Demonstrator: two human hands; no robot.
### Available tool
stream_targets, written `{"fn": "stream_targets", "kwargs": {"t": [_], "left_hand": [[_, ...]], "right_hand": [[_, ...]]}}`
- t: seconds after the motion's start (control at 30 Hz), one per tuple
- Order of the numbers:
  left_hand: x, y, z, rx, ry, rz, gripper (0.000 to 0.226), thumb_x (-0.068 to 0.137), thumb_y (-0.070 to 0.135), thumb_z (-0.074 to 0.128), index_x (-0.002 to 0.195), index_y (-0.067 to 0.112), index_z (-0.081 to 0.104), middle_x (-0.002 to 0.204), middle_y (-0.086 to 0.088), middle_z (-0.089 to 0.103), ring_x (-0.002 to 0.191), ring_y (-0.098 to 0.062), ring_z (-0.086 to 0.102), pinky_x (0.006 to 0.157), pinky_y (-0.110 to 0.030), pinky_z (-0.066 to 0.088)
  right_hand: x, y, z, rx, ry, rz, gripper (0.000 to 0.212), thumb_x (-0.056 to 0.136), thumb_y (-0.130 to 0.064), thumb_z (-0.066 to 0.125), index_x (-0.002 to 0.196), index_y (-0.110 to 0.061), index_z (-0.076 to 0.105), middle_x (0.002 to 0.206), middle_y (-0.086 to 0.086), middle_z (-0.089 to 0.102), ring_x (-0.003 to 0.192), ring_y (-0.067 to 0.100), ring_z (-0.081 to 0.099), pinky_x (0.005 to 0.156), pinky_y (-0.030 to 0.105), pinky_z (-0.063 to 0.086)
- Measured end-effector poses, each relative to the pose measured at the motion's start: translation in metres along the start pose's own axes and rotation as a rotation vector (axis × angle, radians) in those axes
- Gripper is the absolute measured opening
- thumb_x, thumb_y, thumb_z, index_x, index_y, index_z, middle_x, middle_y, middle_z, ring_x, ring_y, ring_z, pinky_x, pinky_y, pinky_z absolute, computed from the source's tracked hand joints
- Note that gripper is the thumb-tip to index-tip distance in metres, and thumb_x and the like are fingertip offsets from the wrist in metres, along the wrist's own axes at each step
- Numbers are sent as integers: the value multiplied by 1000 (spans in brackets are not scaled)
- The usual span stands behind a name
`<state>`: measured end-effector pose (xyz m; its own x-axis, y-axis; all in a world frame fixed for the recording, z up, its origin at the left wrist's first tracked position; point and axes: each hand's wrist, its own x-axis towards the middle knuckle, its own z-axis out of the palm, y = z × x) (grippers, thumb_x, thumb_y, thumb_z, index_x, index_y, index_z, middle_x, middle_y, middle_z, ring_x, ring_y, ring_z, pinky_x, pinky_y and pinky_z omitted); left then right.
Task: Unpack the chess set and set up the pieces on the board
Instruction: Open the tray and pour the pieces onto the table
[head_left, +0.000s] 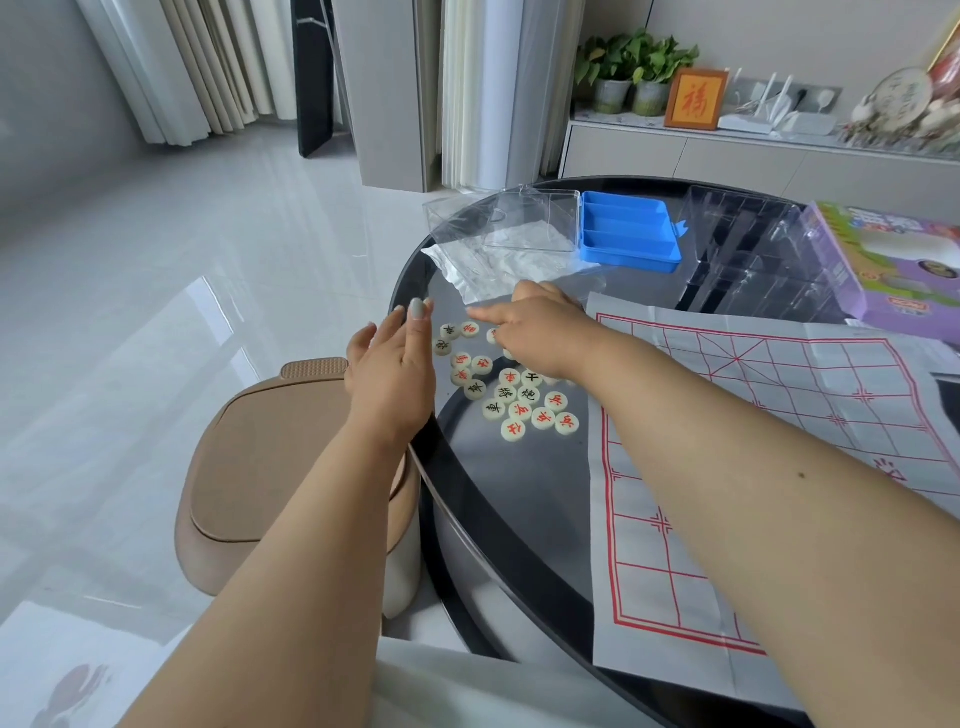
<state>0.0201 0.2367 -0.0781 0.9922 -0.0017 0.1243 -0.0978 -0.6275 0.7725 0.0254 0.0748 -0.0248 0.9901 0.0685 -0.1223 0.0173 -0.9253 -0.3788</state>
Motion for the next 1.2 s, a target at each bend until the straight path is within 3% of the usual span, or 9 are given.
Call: {"fn": "stream_targets", "kwargs": {"t": [0.1,0.27,0.37,0.47,0.87,0.93,1.07,1.13,1.2], "left_hand": [[-4,2,-3,4,17,20,76,88,67,-1,130,36,54,147,12,38,141,-17,10,115,-42,10],[-7,1,-1,60,-80,-6,66,93,57,1,131,40,52,148,16,35,141,-17,10,112,-42,7],[-7,1,1,72,-81,1,69,91,59,-1,131,40,52,149,15,34,141,-17,9,113,-43,7],[-7,1,0,74,-82,12,76,84,64,-3,131,41,51,150,14,33,142,-18,8,114,-44,8],[-7,2,0,127,-124,15,79,82,67,-5,131,41,51,152,15,27,143,-19,5,112,-47,6],[-6,0,3,123,-43,48,67,89,67,0,122,41,53,141,12,43,139,-24,16,110,-46,16],[-6,0,4,137,162,82,57,87,65,2,66,26,38,88,8,53,115,-26,39,93,-43,33],[-7,1,4,139,161,90,66,90,62,3,66,22,50,90,6,58,114,-26,38,90,-39,32],[-8,2,6,148,136,115,70,96,56,10,85,17,67,105,7,62,119,-23,35,90,-35,25]], "right_hand": [[2,4,0,-24,-46,30,52,94,-21,29,133,-52,43,126,4,38,130,26,28,108,38,28],[-3,12,3,150,-85,-19,48,95,-11,32,133,-33,53,90,-4,40,117,32,43,88,27,35],[6,25,-2,128,84,92,48,93,-21,31,133,-40,51,119,2,46,125,27,38,102,36,35],[8,25,-5,-57,1,138,52,93,-23,27,137,-46,41,138,6,36,132,28,28,107,40,29],[-8,13,2,-27,-58,-63,48,97,-16,29,134,-38,49,104,-3,33,125,26,34,106,36,30],[-5,18,1,31,-13,-36,49,95,-14,31,134,-36,50,106,-2,37,124,26,35,103,36,32],[6,32,-1,-52,69,23,50,94,-20,35,139,-39,43,123,4,43,128,23,31,105,35,28],[15,32,-6,-99,140,-4,41,95,-27,46,135,-36,49,120,2,47,124,23,35,102,35,29],[24,29,-11,-168,148,-42,36,90,-38,60,126,-34,59,115,0,54,120,21,41,98,35,32]]}}
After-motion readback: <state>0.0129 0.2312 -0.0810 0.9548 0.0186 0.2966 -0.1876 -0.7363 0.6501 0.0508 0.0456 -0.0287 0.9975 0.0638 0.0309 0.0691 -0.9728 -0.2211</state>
